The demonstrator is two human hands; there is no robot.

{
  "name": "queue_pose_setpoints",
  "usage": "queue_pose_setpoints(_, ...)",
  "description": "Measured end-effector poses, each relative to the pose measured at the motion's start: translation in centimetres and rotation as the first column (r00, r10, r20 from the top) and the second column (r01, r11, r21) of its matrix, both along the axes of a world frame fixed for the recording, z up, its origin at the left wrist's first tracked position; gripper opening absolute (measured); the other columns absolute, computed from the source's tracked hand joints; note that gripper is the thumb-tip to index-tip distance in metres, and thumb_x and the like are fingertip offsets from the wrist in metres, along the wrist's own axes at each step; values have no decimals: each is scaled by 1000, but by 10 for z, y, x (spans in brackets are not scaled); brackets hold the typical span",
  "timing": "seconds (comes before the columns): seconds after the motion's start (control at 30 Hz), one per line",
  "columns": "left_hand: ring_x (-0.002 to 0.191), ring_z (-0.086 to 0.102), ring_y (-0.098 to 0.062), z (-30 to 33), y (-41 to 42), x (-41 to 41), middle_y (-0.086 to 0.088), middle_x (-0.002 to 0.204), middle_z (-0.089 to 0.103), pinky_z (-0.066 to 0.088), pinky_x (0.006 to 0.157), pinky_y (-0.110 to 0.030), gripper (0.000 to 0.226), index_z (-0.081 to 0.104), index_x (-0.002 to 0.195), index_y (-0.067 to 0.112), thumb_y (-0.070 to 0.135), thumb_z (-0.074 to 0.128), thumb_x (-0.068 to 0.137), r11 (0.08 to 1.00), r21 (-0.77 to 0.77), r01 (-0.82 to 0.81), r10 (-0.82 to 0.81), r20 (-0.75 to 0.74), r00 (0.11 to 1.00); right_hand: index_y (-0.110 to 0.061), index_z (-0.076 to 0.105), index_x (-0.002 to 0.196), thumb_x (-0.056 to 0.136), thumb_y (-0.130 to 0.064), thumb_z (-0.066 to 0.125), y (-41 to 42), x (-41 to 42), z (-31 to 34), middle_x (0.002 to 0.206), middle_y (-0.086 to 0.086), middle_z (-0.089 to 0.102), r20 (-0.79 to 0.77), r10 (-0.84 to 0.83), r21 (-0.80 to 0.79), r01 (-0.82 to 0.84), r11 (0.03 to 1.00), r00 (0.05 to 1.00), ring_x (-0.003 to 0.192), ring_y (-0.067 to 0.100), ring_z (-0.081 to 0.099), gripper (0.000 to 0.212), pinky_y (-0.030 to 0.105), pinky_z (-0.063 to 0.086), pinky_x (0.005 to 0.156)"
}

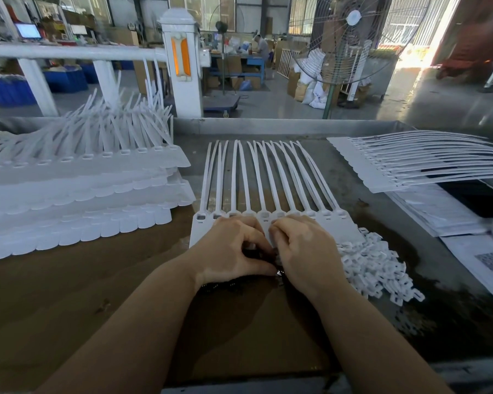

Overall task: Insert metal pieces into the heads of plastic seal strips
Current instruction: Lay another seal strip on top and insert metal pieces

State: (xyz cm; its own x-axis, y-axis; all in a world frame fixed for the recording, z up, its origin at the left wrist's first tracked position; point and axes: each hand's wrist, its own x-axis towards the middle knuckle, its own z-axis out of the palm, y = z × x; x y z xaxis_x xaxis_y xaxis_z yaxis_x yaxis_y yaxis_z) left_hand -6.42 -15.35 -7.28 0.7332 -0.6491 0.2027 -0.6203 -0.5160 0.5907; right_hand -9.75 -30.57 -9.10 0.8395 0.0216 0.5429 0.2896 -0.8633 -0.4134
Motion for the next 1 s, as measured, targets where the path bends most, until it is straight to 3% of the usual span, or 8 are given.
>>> queue_pose_setpoints(0.17, 92, 49, -3, 0, -2, 0, 13, 91, 57, 40, 87, -23, 12, 75, 86, 29, 30, 77, 74, 1000, -12, -20, 20, -22, 1000, -9, 62, 70, 87, -8, 54, 0, 0, 0, 73, 0, 60, -4, 3, -10, -3, 1000, 1000, 72, 15, 50, 19, 20, 35, 67)
queue_pose_setpoints(0.4, 88, 48, 3, -1, 1, 0, 14, 85, 56, 37, 74, -7, 9, 75, 84, 23, 23, 77, 76, 999, -27, -28, 27, -38, 999, -8, 63, 74, 90, -12, 53, 0, -1, 0, 76, 2, 62, -18, 4, -17, -4, 1000, 1000, 76, 17, 52, 19, 24, 38, 70)
queue_pose_setpoints(0.53, 79, 49, 3, 0, 1, 0, 12, 82, 56, 38, 71, -8, 7, 72, 76, 24, 20, 78, 74, 998, -52, -31, 26, -95, 995, -6, 64, 77, 91, -12, 53, 1, -1, 0, 78, 3, 62, -26, 3, -17, -3, 1000, 1000, 77, 19, 53, 19, 28, 41, 72)
queue_pose_setpoints(0.77, 78, 64, -4, 7, 7, -1, 2, 81, 70, 47, 74, -10, 5, 69, 85, 7, 8, 70, 80, 930, -332, -160, 74, -257, 964, -8, 64, 77, 90, -13, 55, 1, -2, 0, 76, 1, 62, -12, -7, -30, 6, 1000, 1000, 74, 16, 52, 17, 21, 33, 67)
queue_pose_setpoints(1.0, 73, 63, -6, 6, 7, 3, -2, 80, 69, 48, 71, -11, 6, 66, 89, 8, 5, 64, 84, 807, -506, -305, 155, -317, 936, -7, 66, 79, 90, -13, 55, 1, -2, 1, 79, 2, 64, -15, -3, -40, 2, 999, 1000, 77, 16, 53, 16, 15, 26, 67)
